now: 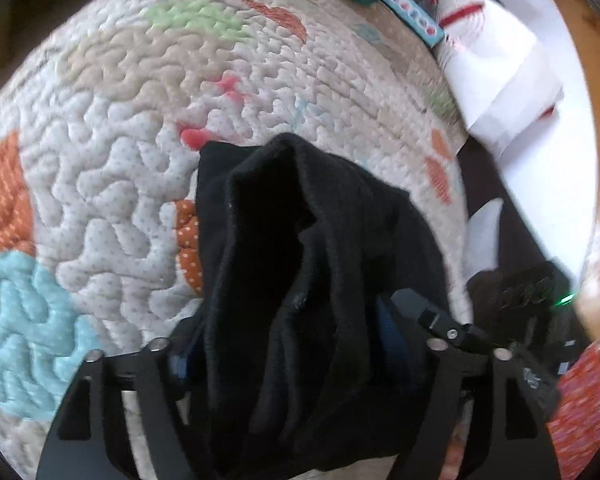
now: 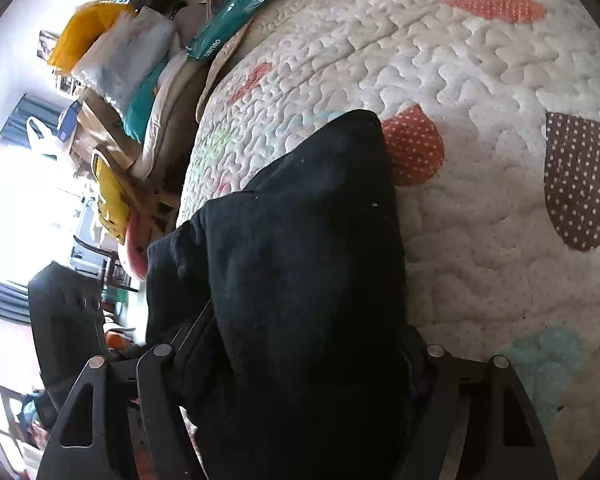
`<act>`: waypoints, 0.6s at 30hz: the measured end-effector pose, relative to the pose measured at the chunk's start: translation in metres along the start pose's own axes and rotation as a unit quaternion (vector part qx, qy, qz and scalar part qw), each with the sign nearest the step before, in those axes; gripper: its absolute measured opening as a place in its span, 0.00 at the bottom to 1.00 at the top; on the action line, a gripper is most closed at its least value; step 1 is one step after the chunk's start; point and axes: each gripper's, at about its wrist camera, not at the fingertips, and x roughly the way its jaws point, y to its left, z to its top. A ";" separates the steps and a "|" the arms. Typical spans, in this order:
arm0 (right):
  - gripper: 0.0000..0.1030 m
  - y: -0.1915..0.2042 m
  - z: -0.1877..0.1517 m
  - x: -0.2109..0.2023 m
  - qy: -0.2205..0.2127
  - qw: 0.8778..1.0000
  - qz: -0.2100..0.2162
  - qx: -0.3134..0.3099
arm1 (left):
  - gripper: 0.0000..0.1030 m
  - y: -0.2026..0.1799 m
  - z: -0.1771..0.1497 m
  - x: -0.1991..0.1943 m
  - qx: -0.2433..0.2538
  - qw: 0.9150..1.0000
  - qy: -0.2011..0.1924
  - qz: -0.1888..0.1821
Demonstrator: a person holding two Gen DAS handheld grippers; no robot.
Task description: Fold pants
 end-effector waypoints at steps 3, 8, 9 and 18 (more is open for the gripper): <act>0.68 -0.015 0.002 -0.004 0.003 0.999 0.029 0.044 | 0.82 0.000 0.001 0.002 -0.014 1.000 0.000 -0.007; 0.50 -0.012 0.001 -0.011 -0.002 0.999 0.021 0.032 | 0.48 -0.032 -0.006 0.006 0.100 0.992 0.019 0.079; 0.45 -0.008 0.001 -0.012 -0.002 1.000 0.016 0.025 | 0.42 -0.033 -0.005 0.003 0.106 0.991 0.018 0.074; 0.35 0.031 0.024 -0.034 -0.032 0.999 0.002 -0.031 | 0.36 -0.046 0.031 -0.015 0.109 0.993 -0.002 0.052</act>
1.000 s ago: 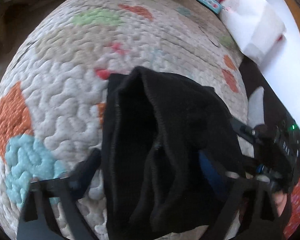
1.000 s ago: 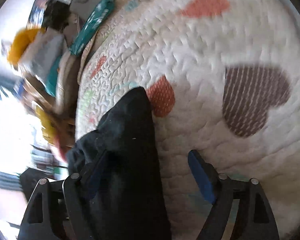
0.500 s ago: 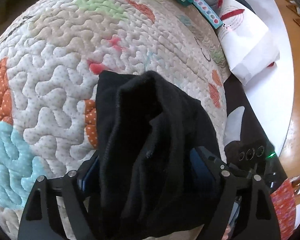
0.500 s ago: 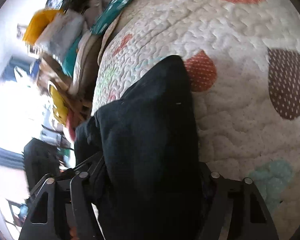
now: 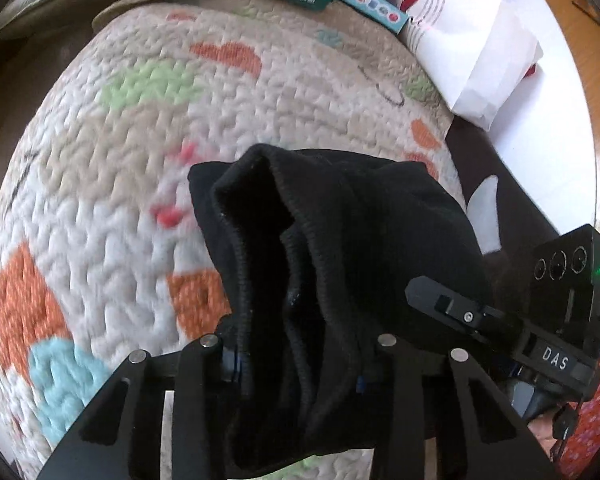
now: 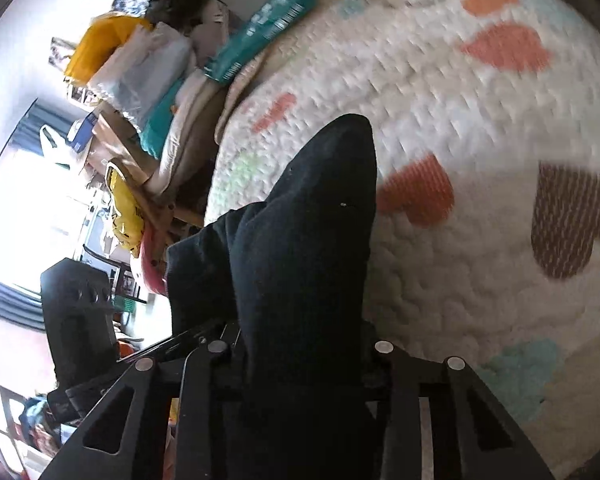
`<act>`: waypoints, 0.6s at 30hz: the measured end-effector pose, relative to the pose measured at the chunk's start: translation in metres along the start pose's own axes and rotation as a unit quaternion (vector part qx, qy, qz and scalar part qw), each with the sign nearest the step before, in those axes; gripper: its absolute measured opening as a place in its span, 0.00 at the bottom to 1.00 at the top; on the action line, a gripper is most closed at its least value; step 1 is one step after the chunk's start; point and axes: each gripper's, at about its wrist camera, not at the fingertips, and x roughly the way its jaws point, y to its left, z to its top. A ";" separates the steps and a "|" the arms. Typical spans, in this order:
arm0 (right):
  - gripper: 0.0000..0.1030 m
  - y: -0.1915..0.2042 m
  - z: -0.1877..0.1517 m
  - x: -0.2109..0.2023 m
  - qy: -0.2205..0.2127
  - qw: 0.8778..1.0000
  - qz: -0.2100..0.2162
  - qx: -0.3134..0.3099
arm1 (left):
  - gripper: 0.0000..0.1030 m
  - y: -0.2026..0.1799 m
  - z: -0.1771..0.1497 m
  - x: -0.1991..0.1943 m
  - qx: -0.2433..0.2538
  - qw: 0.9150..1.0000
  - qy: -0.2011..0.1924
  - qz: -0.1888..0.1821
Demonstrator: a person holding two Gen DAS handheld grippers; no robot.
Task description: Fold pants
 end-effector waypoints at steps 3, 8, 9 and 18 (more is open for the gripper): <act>0.35 0.003 0.021 -0.002 -0.009 1.000 -0.001 -0.002 | 0.36 -0.009 0.023 0.000 0.005 1.000 -0.008 0.004; 0.35 0.003 0.061 0.010 -0.022 1.000 -0.012 -0.003 | 0.36 -0.016 0.067 0.018 0.012 0.999 -0.016 0.026; 0.35 0.001 0.071 0.014 -0.023 1.000 -0.018 -0.006 | 0.36 -0.015 0.073 0.023 0.011 0.999 -0.015 0.027; 0.36 -0.040 0.109 0.046 0.000 0.998 -0.065 0.003 | 0.50 0.007 0.097 0.090 -0.024 0.999 0.025 0.011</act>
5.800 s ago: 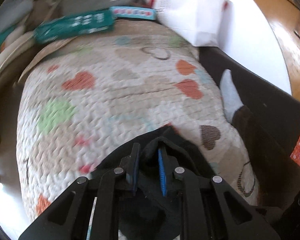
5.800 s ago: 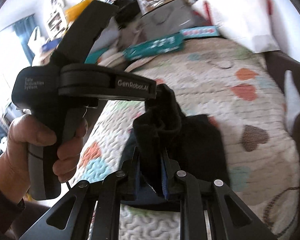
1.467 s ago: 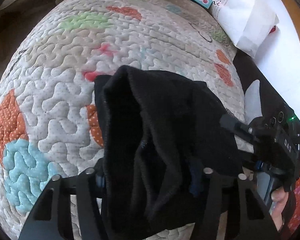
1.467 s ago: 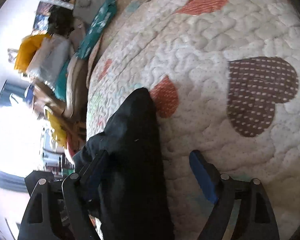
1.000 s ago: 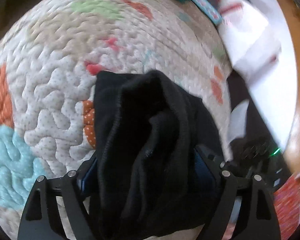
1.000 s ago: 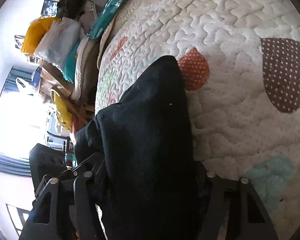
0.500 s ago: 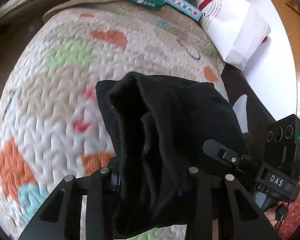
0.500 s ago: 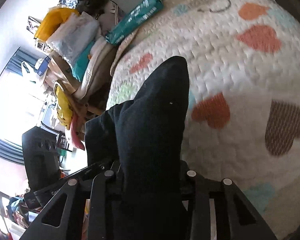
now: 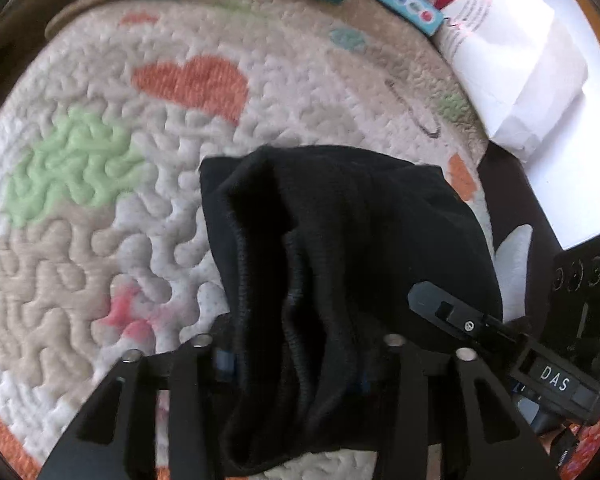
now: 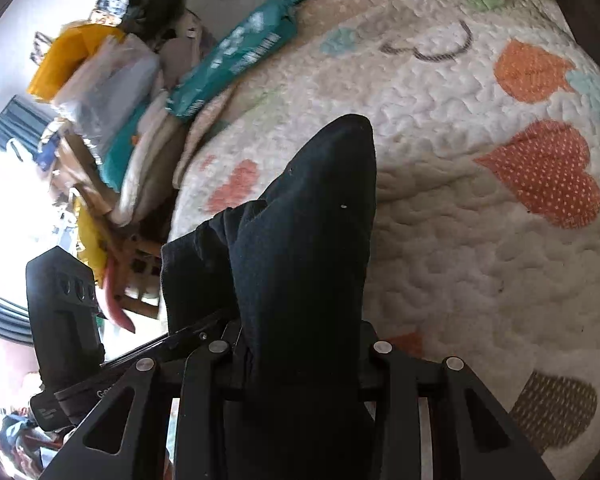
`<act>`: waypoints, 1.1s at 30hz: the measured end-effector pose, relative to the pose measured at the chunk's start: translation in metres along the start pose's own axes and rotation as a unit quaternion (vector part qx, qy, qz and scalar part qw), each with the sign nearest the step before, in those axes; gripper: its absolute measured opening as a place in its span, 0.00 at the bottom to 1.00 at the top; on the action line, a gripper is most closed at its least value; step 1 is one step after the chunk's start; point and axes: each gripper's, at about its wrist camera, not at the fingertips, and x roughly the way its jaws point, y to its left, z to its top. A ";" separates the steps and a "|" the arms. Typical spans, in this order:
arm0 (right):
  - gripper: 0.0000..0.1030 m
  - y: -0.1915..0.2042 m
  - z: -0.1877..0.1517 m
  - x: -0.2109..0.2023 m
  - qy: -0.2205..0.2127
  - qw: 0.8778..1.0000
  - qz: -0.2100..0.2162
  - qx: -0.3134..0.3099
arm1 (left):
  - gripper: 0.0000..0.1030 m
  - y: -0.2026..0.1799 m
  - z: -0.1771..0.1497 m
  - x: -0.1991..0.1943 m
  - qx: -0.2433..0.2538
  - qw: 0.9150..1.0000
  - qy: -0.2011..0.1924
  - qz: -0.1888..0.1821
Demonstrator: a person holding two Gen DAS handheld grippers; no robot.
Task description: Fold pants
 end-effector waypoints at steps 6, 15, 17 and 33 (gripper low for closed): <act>0.66 -0.035 -0.003 0.002 -0.012 0.999 0.005 0.042 | 0.56 0.037 -0.001 -0.003 -0.075 0.992 0.016 -0.105; 0.68 -0.010 -0.003 -0.026 -0.046 0.996 -0.074 -0.016 | 0.61 0.028 -0.006 -0.022 -0.065 0.998 0.008 -0.008; 0.68 -0.006 -0.004 -0.033 -0.049 0.994 -0.089 -0.025 | 0.67 0.028 -0.006 -0.024 -0.077 0.997 0.012 0.010; 0.68 0.012 -0.062 -0.096 -0.058 0.993 -0.103 -0.020 | 0.72 0.114 -0.061 -0.116 -0.217 0.973 -0.033 0.064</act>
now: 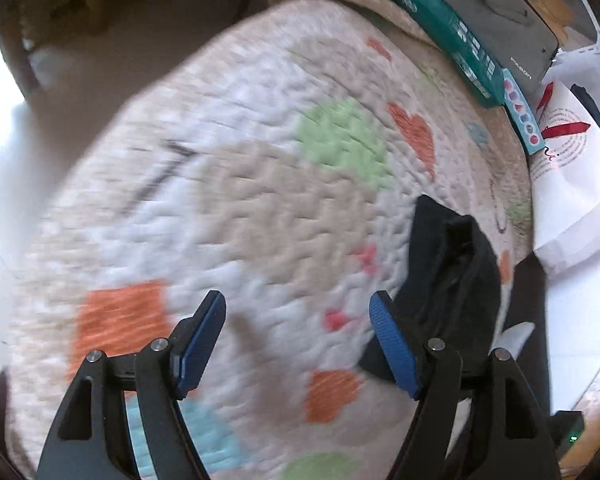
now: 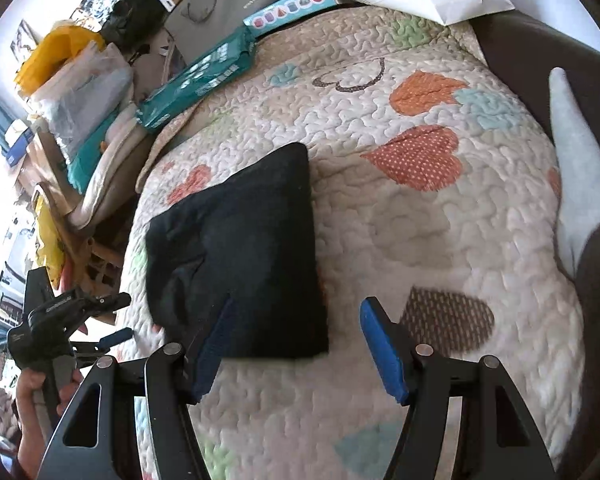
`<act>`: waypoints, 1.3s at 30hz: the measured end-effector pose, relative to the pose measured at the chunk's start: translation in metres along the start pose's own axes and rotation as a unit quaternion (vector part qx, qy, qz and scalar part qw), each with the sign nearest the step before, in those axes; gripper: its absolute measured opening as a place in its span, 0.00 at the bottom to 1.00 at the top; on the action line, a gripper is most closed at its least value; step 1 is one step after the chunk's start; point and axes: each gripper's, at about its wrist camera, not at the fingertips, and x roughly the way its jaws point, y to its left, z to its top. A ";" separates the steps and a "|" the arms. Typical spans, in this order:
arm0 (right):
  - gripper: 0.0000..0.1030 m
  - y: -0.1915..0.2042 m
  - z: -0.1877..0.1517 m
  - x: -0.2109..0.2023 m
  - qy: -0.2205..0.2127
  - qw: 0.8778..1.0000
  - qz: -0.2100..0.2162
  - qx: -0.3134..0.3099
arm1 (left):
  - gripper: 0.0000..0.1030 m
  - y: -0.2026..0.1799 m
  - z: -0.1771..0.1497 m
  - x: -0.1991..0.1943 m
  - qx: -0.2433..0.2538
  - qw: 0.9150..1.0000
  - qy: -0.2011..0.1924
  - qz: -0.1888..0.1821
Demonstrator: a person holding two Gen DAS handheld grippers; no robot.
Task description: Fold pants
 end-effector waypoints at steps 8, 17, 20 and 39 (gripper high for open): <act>0.69 0.023 -0.063 -0.035 -0.002 1.000 0.027 -0.004 | 0.72 0.006 -0.059 -0.064 0.079 0.993 -0.073 0.055; 0.73 0.036 -0.127 -0.066 -0.048 0.996 -0.052 -0.045 | 0.72 -0.057 -0.183 -0.112 0.224 0.933 -0.230 0.161; 0.73 0.039 -0.140 -0.077 -0.073 0.991 -0.091 -0.061 | 0.82 -0.070 -0.214 -0.131 0.239 0.914 -0.286 0.163; 0.80 0.072 -0.158 -0.101 -0.147 0.973 -0.115 -0.137 | 1.00 -0.095 -0.273 -0.182 0.274 0.850 -0.415 0.172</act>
